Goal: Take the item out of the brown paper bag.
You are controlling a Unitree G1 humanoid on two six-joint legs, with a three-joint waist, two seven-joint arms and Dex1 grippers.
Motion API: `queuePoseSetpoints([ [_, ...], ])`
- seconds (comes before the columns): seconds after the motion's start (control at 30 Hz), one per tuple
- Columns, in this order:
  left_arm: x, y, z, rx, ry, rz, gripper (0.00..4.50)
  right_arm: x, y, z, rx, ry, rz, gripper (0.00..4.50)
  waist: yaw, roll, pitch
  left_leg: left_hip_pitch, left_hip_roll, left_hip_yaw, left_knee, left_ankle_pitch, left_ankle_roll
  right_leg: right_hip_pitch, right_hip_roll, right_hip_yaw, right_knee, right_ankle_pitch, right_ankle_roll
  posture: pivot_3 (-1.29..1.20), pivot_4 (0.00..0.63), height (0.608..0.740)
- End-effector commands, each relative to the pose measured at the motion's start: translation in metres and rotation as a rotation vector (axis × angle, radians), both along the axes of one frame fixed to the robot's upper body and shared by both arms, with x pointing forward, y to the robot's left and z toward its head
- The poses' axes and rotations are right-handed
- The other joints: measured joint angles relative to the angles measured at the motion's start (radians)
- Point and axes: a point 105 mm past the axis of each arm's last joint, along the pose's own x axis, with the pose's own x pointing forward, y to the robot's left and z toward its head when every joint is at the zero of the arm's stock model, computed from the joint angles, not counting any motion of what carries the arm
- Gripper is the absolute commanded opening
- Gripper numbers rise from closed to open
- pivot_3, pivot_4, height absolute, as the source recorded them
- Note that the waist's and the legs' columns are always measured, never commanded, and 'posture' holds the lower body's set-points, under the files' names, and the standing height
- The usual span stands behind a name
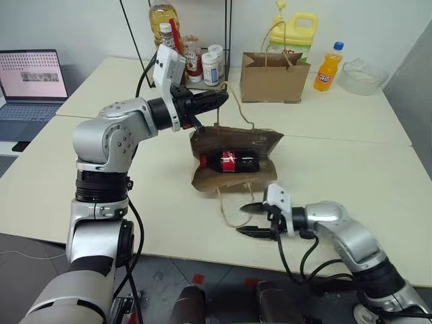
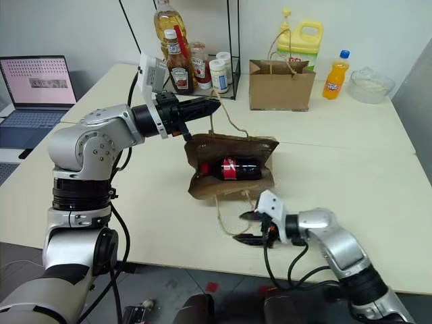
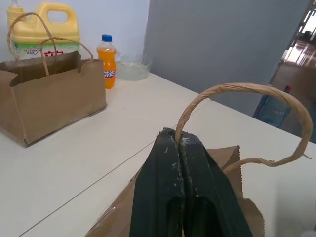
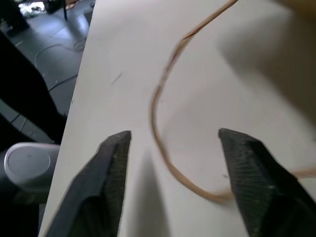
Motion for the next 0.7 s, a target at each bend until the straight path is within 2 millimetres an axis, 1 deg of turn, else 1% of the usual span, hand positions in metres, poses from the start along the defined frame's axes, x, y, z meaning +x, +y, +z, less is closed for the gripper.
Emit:
queuePoseSetpoints([
  [0.03,-0.008,-0.002,0.012,-0.012,-0.046,-0.039,0.0,-0.007,-0.009,0.03,0.061,-0.045,-0.043,4.47,0.001,0.0,0.0,0.0,0.0,0.0,0.0,0.0,0.0,0.0,0.0,0.0,0.0,0.0,0.0,0.0,0.15,0.74],
  [0.13,-0.009,-0.003,0.011,-0.011,-0.043,-0.049,0.0,-0.014,-0.024,0.039,0.044,-0.051,-0.081,4.47,0.007,0.0,0.0,-0.001,0.0,0.0,0.0,0.0,0.0,0.0,0.0,0.0,-0.001,0.0,0.0,0.0,0.15,0.74],
  [0.2,-0.008,-0.003,0.011,-0.012,-0.042,-0.052,0.0,-0.014,-0.028,0.044,0.04,-0.065,-0.105,4.47,0.008,-0.001,0.0,-0.001,0.0,0.0,0.0,0.0,0.0,0.0,0.0,0.0,-0.001,0.0,0.0,0.0,0.15,0.74],
  [0.27,-0.008,-0.004,0.011,-0.014,-0.042,-0.055,0.0,-0.01,-0.026,0.055,0.065,-0.093,-0.124,4.47,0.008,-0.001,0.0,0.0,0.0,0.001,0.0,0.0,0.0,0.0,0.0,0.001,-0.001,0.0,0.0,0.0,0.15,0.74],
  [0.33,-0.007,-0.004,0.011,-0.014,-0.043,-0.057,0.0,-0.004,-0.017,0.069,0.125,-0.122,-0.128,4.47,0.006,-0.001,0.001,0.0,0.0,0.001,0.0,0.0,0.0,0.0,0.0,0.001,-0.001,0.0,0.0,0.0,0.15,0.74],
  [0.37,-0.007,-0.005,0.012,-0.014,-0.043,-0.058,0.0,-0.003,-0.011,0.075,0.158,-0.125,-0.121,4.12,0.005,-0.001,0.001,0.0,0.0,0.001,0.0,0.0,0.0,0.0,0.0,0.001,-0.001,0.0,0.0,0.0,0.15,0.74],
  [0.4,-0.006,-0.005,0.012,-0.014,-0.044,-0.06,0.0,-0.001,-0.003,0.081,0.187,-0.134,-0.112,3.9,0.005,-0.001,0.001,0.0,0.0,0.001,0.0,0.0,0.0,-0.001,0.0,0.001,-0.001,0.0,0.0,0.0,0.15,0.74],
  [0.57,-0.005,-0.006,0.015,-0.014,-0.051,-0.065,0.0,0.009,0.036,0.107,0.387,-0.062,-0.056,2.05,0.007,-0.001,0.001,0.0,0.0,0.001,-0.001,0.0,0.0,-0.001,0.0,0.001,-0.001,0.0,0.0,0.0,0.15,0.74],
  [0.63,-0.004,-0.007,0.014,-0.014,-0.051,-0.066,0.0,0.015,0.047,0.107,0.414,-0.04,-0.049,1.33,0.009,-0.001,0.001,-0.001,0.0,0.0,-0.001,0.0,0.0,-0.001,0.0,0.0,-0.001,0.0,0.0,0.0,0.15,0.74],
  [0.7,-0.004,-0.008,0.013,-0.013,-0.052,-0.067,0.0,0.022,0.058,0.101,0.419,-0.02,-0.04,0.52,0.011,-0.001,0.001,-0.001,0.0,0.0,-0.001,0.0,0.0,-0.001,0.0,0.0,-0.001,0.0,0.0,0.0,0.15,0.74],
])
